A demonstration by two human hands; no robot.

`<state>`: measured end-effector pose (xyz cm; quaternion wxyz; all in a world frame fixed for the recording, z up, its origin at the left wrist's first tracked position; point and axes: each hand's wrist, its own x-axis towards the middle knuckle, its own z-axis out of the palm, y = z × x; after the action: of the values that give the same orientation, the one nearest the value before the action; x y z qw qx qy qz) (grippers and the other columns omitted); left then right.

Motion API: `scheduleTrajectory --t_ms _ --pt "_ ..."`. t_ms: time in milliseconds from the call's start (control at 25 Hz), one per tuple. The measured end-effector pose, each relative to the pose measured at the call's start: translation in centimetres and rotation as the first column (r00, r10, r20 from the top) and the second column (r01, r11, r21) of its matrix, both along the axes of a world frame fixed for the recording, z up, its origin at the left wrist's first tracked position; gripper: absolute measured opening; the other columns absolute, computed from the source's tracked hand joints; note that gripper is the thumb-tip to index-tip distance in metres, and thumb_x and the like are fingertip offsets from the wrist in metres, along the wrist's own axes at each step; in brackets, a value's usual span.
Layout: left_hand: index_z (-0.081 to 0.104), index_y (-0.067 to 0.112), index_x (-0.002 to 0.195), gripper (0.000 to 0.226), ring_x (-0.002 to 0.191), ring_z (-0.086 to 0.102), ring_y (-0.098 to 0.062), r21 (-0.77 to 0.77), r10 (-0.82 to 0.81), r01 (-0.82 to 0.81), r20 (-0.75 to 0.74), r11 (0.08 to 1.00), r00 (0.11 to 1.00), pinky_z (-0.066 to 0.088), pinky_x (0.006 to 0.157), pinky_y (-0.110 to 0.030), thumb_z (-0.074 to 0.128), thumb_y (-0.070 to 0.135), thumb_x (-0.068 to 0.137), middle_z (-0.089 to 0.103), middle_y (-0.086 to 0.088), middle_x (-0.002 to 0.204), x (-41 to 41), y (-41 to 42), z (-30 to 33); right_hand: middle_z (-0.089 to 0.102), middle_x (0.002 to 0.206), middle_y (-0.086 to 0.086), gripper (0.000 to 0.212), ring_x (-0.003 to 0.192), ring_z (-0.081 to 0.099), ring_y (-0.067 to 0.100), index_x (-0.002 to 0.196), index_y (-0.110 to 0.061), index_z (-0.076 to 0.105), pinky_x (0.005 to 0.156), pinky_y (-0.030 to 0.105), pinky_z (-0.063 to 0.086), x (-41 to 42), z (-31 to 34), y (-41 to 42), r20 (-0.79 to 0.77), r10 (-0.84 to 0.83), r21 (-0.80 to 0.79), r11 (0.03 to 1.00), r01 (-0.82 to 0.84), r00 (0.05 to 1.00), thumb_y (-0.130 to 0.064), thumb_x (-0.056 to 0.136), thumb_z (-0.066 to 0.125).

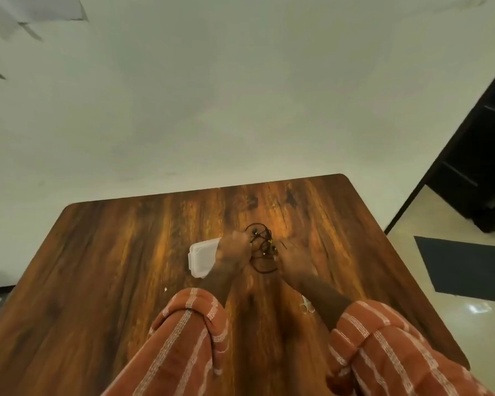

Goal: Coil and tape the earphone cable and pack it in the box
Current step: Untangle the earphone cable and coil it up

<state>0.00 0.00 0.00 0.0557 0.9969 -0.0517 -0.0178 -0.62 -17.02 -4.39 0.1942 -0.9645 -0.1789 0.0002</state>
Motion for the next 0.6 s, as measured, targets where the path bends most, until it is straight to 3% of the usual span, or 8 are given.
scheduleTrajectory --t_ms 120,280,360,440,520,600 --pt "0.066 0.009 0.113 0.028 0.100 0.067 -0.034 -0.062 -0.051 0.045 -0.098 0.997 0.994 0.055 0.082 -0.043 0.051 0.026 0.097 0.069 -0.015 0.108 3.2 -1.3 -1.9 0.065 0.113 0.011 0.025 0.105 0.062 0.029 0.111 -0.010 0.065 0.083 0.038 0.049 3.7 -1.8 -1.1 -0.074 -0.074 0.033 0.997 0.076 0.995 -0.010 0.088 0.055" --pt "0.060 0.017 0.124 0.038 0.108 0.063 -0.034 -0.037 -0.200 0.196 -0.195 0.980 0.960 0.053 0.089 -0.044 0.060 0.032 0.089 0.066 -0.013 0.119 3.0 -3.6 -7.0 0.069 0.102 0.014 0.020 0.093 0.066 0.034 0.096 -0.008 0.069 0.073 0.039 0.050 6.4 -4.1 -1.7 -0.156 -0.145 0.026 0.988 0.151 0.977 -0.007 0.084 0.053" --pt "0.049 0.024 0.137 0.051 0.117 0.057 -0.033 -0.050 -0.248 0.243 -0.195 0.969 0.949 0.049 0.094 -0.045 0.059 0.034 0.088 0.058 -0.009 0.133 2.4 -4.3 -10.0 0.070 0.107 0.013 0.022 0.098 0.066 0.034 0.098 -0.010 0.070 0.078 0.038 0.051 7.0 -5.2 -1.9 -0.198 -0.112 -0.007 0.994 0.112 0.974 -0.006 0.083 0.054" --pt "0.050 0.021 0.139 0.055 0.118 0.058 -0.032 0.012 -0.246 0.253 -0.190 0.967 0.950 0.053 0.091 -0.043 0.061 0.028 0.085 0.057 -0.008 0.136 2.3 -4.5 -12.6 0.068 0.114 0.012 0.028 0.105 0.063 0.033 0.105 -0.011 0.070 0.084 0.038 0.050 7.3 -6.1 -2.1 -0.241 -0.035 -0.015 0.999 0.032 0.970 -0.006 0.082 0.055" --pt "0.065 0.018 0.125 0.052 0.105 0.068 -0.028 0.021 -0.243 0.263 -0.323 0.965 0.915 0.059 0.077 -0.037 0.072 0.024 0.074 0.067 -0.007 0.122 2.2 -4.8 -14.3 0.063 0.124 0.008 0.037 0.113 0.060 0.031 0.116 -0.015 0.067 0.091 0.038 0.049 7.6 -6.7 -2.4 -0.263 -0.013 -0.033 0.999 0.004 0.965 -0.007 0.082 0.053" --pt "0.071 0.018 0.115 0.048 0.095 0.071 -0.024 -0.025 -0.218 0.224 -0.353 0.974 0.910 0.059 0.071 -0.034 0.077 0.025 0.068 0.073 -0.005 0.110 2.4 -5.1 -15.7 0.057 0.133 0.005 0.042 0.119 0.057 0.029 0.123 -0.022 0.063 0.097 0.039 0.049 7.5 -7.1 -2.5 -0.275 -0.005 -0.086 0.996 -0.020 0.962 -0.012 0.084 0.051"
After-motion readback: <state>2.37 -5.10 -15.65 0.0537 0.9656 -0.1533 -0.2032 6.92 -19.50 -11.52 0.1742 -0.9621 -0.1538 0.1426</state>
